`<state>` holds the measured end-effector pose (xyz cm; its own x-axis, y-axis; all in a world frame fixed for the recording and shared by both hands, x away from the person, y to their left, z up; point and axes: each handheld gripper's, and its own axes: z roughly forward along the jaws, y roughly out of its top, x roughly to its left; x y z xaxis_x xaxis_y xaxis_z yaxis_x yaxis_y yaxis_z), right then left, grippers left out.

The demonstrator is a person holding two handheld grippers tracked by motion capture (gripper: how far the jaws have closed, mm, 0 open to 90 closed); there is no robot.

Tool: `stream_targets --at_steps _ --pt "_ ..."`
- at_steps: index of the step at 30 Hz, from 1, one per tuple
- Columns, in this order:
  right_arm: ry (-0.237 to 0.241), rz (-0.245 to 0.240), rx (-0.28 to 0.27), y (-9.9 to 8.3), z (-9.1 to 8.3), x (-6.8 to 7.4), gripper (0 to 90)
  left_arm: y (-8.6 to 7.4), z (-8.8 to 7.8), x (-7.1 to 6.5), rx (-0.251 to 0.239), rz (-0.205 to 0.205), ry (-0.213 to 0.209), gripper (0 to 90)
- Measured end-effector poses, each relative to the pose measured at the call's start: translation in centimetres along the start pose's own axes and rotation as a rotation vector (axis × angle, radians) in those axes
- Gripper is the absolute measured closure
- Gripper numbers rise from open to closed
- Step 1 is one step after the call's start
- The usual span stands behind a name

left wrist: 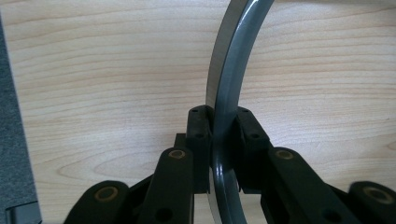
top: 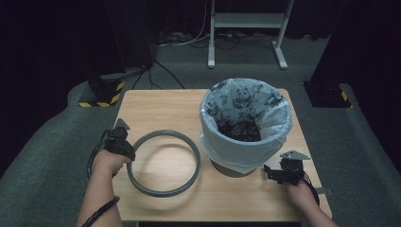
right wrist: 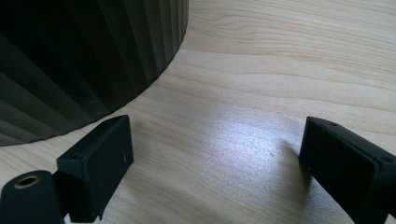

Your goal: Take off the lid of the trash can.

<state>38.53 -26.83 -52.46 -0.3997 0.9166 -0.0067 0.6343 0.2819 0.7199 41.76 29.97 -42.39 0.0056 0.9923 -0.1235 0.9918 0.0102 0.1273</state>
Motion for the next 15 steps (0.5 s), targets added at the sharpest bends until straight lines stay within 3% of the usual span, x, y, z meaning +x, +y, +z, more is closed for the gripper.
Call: stream_targets --at_steps 15 --pt "0.000 -0.001 0.000 0.0 0.0 0.0 9.6 0.5 1.8 -1.1 -0.003 -0.004 0.006 77.9"
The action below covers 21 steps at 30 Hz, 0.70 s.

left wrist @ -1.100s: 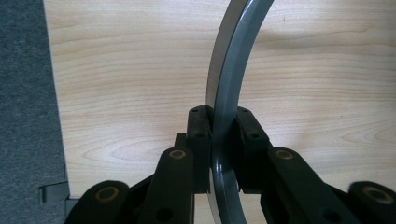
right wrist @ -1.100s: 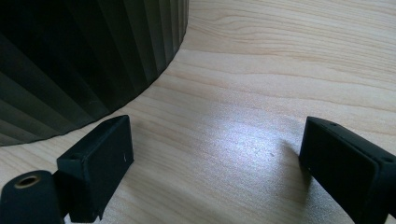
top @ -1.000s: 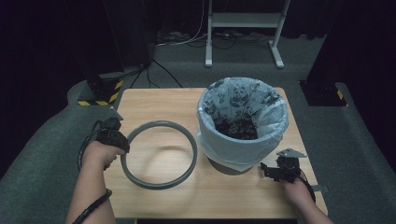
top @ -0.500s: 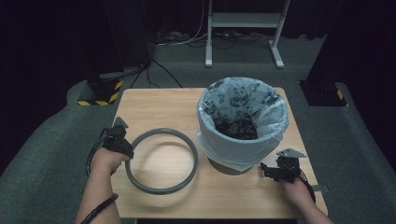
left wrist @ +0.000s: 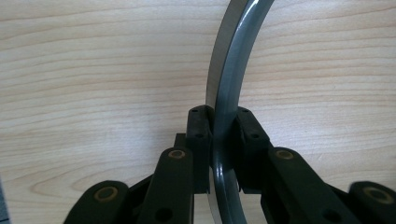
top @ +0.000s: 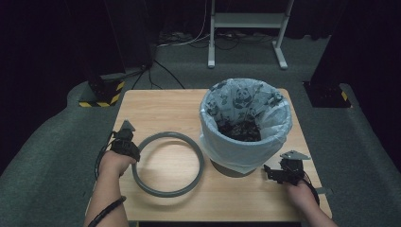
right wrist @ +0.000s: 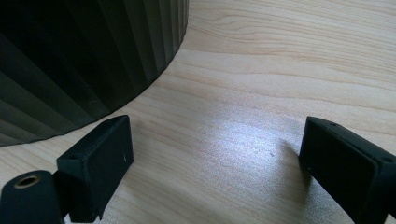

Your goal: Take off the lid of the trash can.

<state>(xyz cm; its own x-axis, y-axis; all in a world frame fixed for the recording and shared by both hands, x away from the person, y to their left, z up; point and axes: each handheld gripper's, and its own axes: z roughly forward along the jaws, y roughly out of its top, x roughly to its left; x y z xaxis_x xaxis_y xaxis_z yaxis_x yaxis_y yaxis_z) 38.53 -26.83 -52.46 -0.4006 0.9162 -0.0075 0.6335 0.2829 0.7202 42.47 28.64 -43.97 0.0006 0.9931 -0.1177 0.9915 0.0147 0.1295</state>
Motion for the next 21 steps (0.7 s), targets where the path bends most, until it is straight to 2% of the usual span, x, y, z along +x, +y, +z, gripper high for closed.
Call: stream_targets --at_steps 1,2,5,6,9,13,17,18,21 --pt "0.000 0.000 0.000 0.0 0.0 0.0 9.6 0.1 0.1 -0.2 0.000 -0.001 -0.001 77.9" --pt "0.000 0.001 0.000 0.0 0.0 0.0 9.6 0.1 0.2 -0.2 0.011 0.018 0.005 77.9" --pt "0.000 0.001 0.000 0.0 0.0 0.0 9.6 0.3 0.6 -0.6 -0.005 0.009 0.011 77.8" --pt "0.000 0.001 0.000 0.0 0.0 0.0 9.6 0.3 0.6 -0.6 0.006 0.021 0.018 77.7" --pt "-0.001 0.003 -0.002 0.0 0.0 0.0 9.6 0.3 1.2 -0.9 0.009 0.020 0.042 77.4" --pt "-0.001 -0.001 0.000 0.0 0.0 0.0 9.6 0.2 1.8 -0.9 0.013 0.019 0.034 77.2" --pt "0.000 0.001 0.001 0.0 0.0 0.0 9.6 0.0 2.4 -0.8 0.025 0.031 0.045 76.4" --pt "0.000 0.000 0.001 0.0 0.0 0.0 9.6 -0.1 2.7 -0.9 0.020 0.019 0.042 76.3" --pt "-0.001 -0.001 0.000 0.0 0.0 0.0 9.6 -0.2 3.0 -0.9 0.026 0.025 0.048 75.9"
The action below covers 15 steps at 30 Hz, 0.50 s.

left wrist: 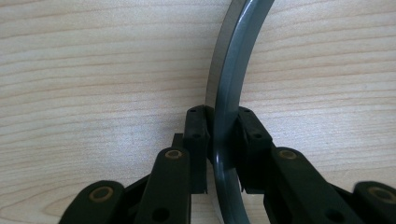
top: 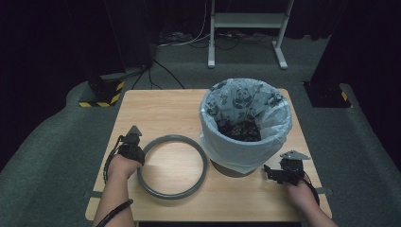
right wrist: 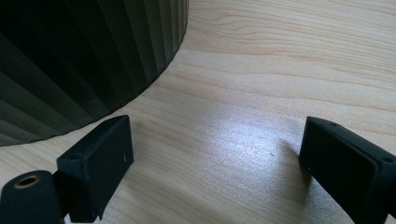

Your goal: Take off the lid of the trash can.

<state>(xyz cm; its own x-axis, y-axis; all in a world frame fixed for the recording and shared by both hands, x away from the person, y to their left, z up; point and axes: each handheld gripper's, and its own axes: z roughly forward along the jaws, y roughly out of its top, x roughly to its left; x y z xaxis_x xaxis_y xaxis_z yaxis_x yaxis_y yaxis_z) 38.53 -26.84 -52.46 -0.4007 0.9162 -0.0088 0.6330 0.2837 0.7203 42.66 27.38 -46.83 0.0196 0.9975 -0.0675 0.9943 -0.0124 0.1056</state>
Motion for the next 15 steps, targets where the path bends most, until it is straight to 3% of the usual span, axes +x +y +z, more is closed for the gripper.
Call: stream_targets --at_steps 6,8,15 --pt "0.001 0.002 0.001 0.00 -0.01 0.02 9.6 -0.09 0.11 -0.01 -0.026 0.006 -0.011 68.2" --pt "0.001 0.002 0.001 0.00 -0.01 0.02 9.6 -0.11 0.07 -0.06 -0.037 0.018 -0.008 60.5" --pt "0.001 0.001 0.001 0.00 0.00 0.01 9.6 -0.31 -0.64 -1.00 -0.132 0.119 0.020 44.0"
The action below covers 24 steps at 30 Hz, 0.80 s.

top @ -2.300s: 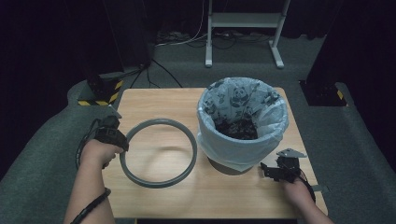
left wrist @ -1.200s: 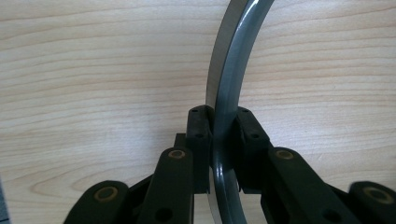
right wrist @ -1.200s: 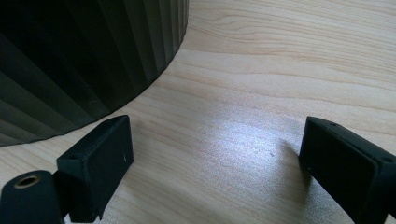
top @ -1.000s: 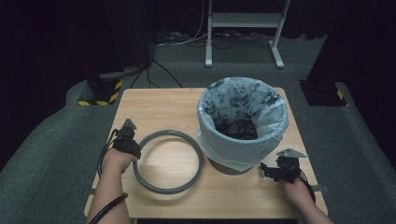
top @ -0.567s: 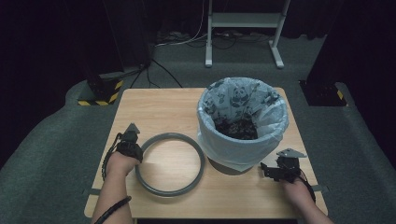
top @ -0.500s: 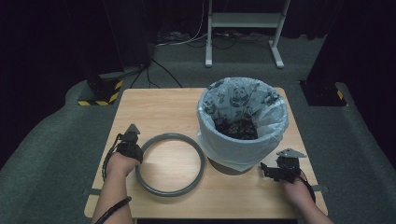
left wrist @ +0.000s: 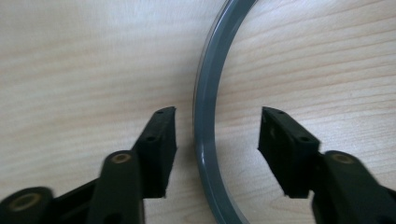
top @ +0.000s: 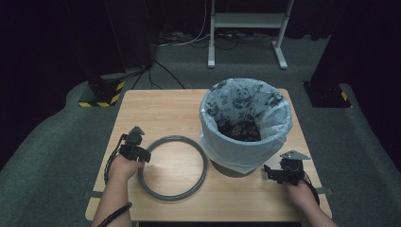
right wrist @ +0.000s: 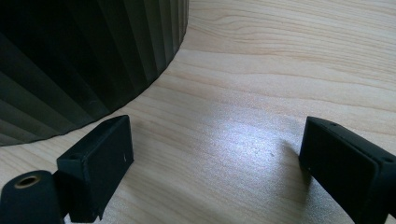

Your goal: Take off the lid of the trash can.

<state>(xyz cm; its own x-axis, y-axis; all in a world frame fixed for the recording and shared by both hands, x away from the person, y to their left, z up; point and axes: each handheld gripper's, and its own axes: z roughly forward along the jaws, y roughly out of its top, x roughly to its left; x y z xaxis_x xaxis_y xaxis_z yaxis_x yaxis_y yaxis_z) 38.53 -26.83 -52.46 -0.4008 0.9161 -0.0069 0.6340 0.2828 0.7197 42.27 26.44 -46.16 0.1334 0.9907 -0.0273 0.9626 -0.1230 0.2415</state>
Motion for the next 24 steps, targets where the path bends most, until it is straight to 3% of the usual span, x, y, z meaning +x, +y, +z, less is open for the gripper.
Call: stream_targets --at_steps 2,5,9,12,15,19,24 --pt "0.000 0.000 0.000 0.0 0.0 0.0 9.6 0.0 -0.2 -0.4 -0.042 0.032 -0.003 38.4" --pt "0.000 0.001 0.000 0.0 0.0 0.0 9.6 -0.1 -0.5 -1.2 -0.114 0.113 0.013 31.8" --pt "0.000 0.002 0.000 0.0 0.0 0.0 9.6 -0.1 -0.6 -2.4 -0.157 0.168 -0.005 25.3" --pt "-0.001 0.002 0.001 0.0 0.0 0.0 9.6 -0.2 -0.5 -3.6 -0.193 0.227 0.008 21.3" --pt "-0.001 0.003 0.001 0.0 0.0 0.0 9.6 -0.2 0.1 -4.5 -0.225 0.260 0.017 18.6" --pt "-0.002 -0.002 0.000 0.0 0.0 0.0 9.7 -0.2 1.0 -5.3 -0.236 0.278 -0.011 14.8" --pt "-0.001 -0.003 -0.002 0.0 -0.1 0.0 10.5 -0.4 1.9 -6.3 -0.292 0.258 -0.032 14.1"
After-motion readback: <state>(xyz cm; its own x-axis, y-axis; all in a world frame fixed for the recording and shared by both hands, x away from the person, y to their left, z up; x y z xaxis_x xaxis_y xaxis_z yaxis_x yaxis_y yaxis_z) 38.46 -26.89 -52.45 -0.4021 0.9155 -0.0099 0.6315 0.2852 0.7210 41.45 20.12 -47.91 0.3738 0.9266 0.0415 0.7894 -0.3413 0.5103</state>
